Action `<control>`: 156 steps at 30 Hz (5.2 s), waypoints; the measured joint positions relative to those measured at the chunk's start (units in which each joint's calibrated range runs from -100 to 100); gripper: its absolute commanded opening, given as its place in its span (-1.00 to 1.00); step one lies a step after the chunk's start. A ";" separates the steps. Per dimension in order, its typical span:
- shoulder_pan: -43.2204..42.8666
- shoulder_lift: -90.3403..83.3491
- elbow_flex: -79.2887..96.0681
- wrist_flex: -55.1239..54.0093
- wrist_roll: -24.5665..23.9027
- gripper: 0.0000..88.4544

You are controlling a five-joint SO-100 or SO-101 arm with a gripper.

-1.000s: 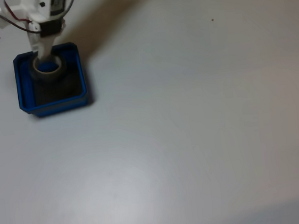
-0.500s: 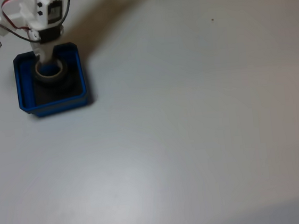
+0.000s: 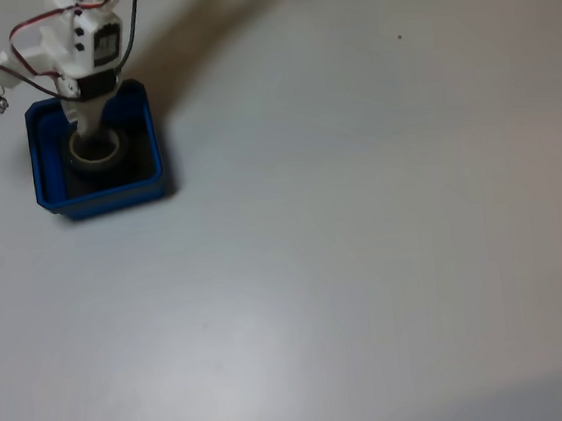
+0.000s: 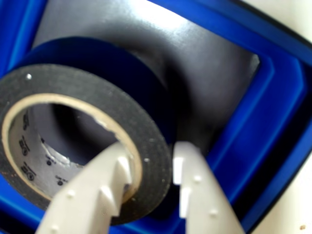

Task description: Pick the black tape roll and drop it in the blue box

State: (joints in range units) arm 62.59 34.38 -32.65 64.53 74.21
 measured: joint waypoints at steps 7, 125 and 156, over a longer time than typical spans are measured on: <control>0.00 1.78 0.00 -1.72 0.00 -0.97; -62.64 -40.39 34.17 -3.37 0.25 -0.98; -61.06 -105.93 99.01 -3.37 0.25 -0.98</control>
State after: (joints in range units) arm 1.53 -71.55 66.37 61.17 74.46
